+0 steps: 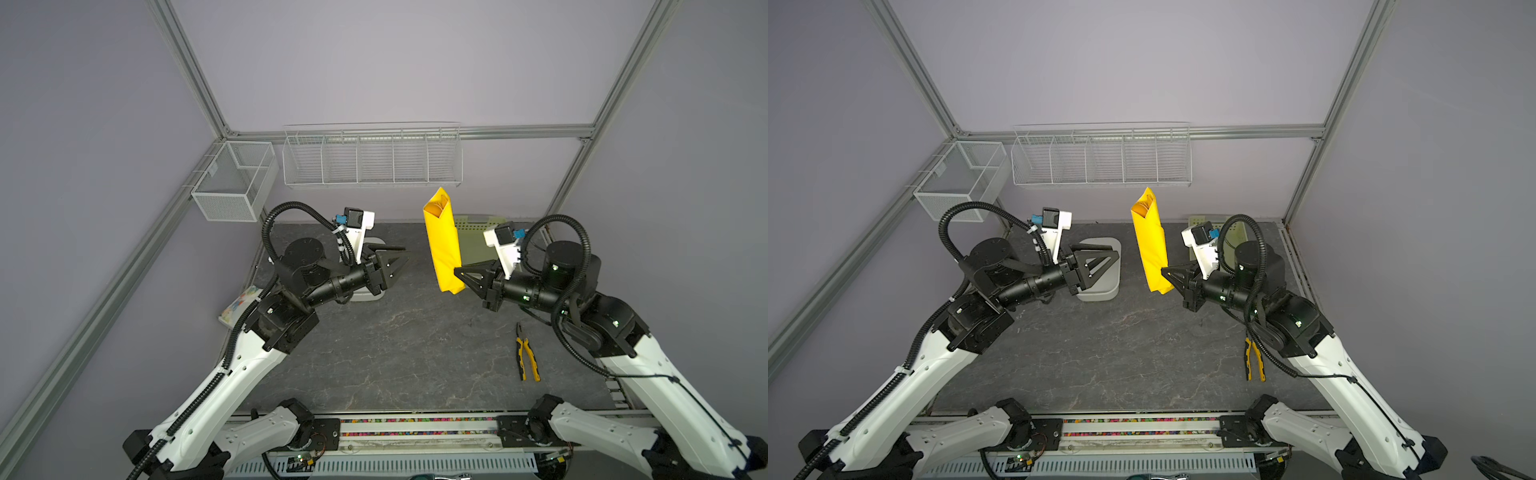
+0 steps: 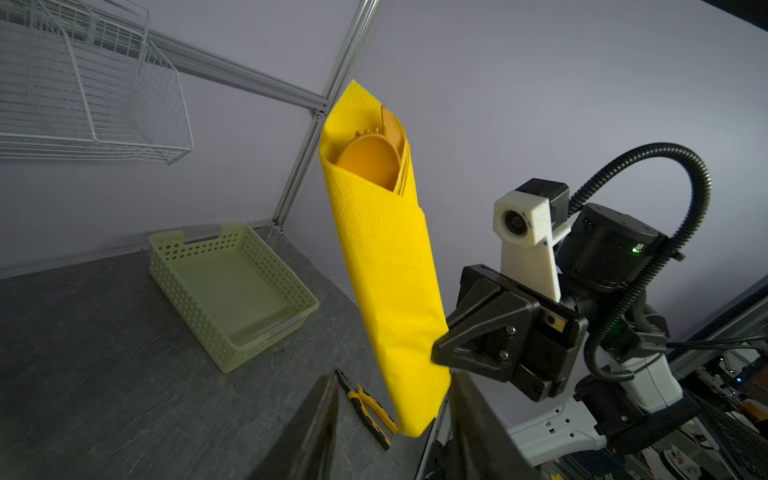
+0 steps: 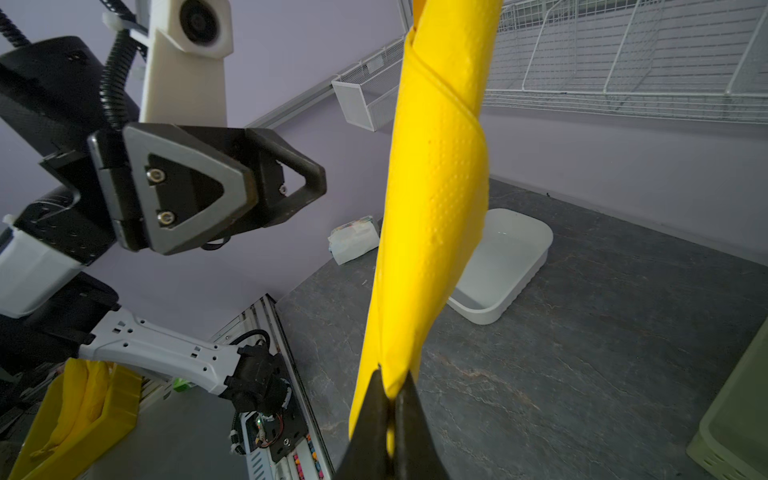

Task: Place the utensils on the paper napkin and roll it up
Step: 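Open the left gripper and draw it back while the right gripper keeps the roll, then carry the napkin roll with the right gripper into the light-green basket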

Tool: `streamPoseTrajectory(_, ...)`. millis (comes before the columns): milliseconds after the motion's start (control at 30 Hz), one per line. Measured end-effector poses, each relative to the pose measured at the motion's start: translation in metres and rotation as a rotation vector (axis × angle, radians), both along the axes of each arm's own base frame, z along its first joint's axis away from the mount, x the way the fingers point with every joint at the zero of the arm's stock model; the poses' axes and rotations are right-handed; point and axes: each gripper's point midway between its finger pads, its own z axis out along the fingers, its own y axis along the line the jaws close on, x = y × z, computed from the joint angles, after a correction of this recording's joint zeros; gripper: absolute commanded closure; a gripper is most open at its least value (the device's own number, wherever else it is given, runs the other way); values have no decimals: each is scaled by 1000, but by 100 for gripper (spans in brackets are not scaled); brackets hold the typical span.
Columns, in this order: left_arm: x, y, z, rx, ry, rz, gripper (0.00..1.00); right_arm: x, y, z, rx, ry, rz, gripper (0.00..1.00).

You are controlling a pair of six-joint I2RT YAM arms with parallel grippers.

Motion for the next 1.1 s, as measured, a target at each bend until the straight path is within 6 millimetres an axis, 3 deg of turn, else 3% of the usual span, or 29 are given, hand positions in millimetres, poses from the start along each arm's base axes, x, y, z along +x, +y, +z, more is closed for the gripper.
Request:
streamPoseTrajectory(133,1,7,-8,34,4,36,55,23,-6,-15,-57,5,-33,94)
streamPoseTrajectory(400,1,18,-25,96,19,87,54,98,-33,-68,-138,123,-120,94)
streamPoseTrajectory(567,-1,25,-35,129,31,110,54,145,-57,-109,-177,217,-176,94)
streamPoseTrajectory(733,-4,31,-39,144,35,123,54,194,-97,-151,-174,330,-262,93)
streamPoseTrajectory(900,-7,35,-47,155,45,130,54,226,-122,-191,-167,433,-306,93)
streamPoseTrajectory(1100,-10,38,-52,165,55,133,54,259,-135,-236,-150,536,-306,93)
